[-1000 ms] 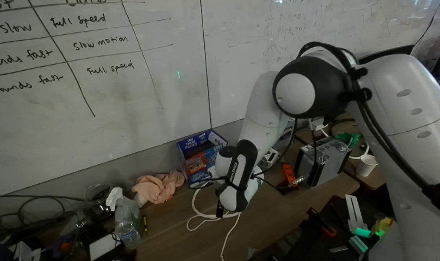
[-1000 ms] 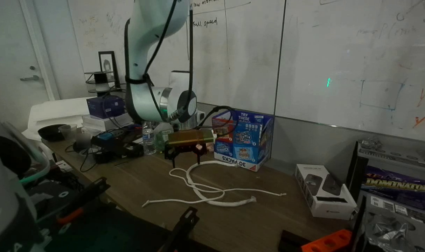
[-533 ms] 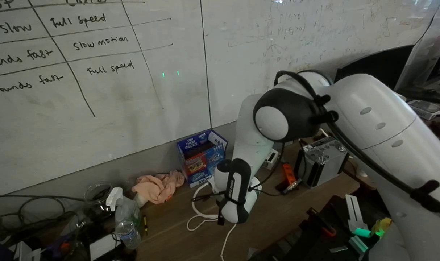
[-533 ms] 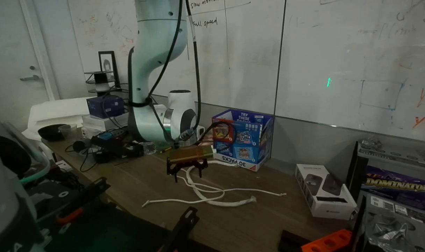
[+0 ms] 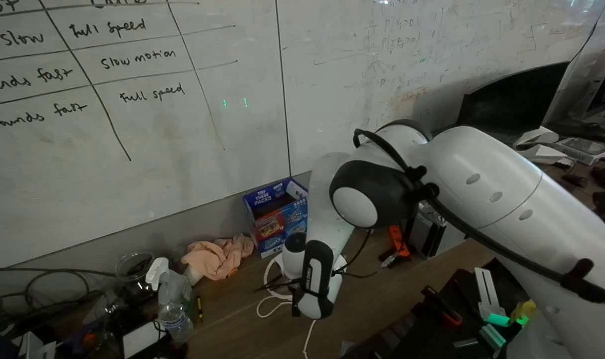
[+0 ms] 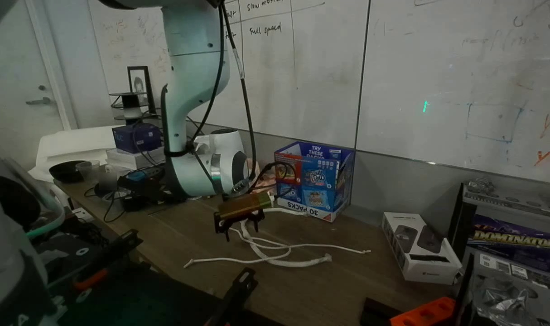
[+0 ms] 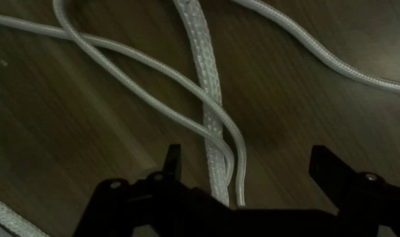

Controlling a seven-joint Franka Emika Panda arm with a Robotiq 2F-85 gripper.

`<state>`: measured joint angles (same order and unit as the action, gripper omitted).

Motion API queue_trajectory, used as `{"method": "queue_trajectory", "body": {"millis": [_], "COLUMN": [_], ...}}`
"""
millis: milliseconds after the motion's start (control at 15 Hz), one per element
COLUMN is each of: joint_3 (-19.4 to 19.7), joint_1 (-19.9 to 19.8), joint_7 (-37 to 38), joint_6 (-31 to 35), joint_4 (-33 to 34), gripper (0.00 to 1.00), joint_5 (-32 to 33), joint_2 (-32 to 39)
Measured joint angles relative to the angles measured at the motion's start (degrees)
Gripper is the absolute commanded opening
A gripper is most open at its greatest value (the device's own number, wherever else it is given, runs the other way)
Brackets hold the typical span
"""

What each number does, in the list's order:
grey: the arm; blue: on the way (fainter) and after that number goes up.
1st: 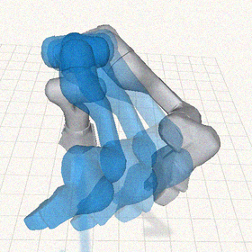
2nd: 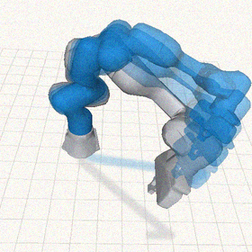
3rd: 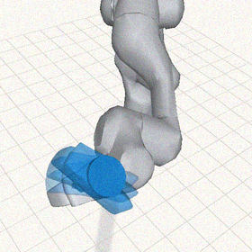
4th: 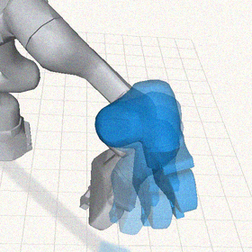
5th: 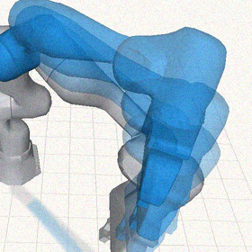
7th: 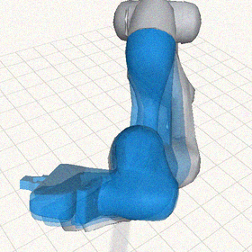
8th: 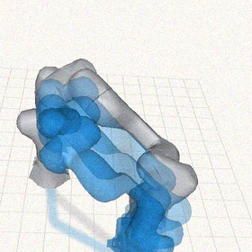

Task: Put the strings in the box

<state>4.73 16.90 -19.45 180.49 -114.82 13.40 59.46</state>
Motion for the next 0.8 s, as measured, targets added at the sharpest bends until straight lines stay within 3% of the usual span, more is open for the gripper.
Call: {"method": "queue_trajectory", "body": {"millis": [800], "joint_3": [5.8], "joint_1": [4.9], "joint_7": [0.66], "joint_6": [-1.47], "joint_4": [4.43], "gripper": [1.0], "joint_5": [2.31], "joint_2": [3.83]}}
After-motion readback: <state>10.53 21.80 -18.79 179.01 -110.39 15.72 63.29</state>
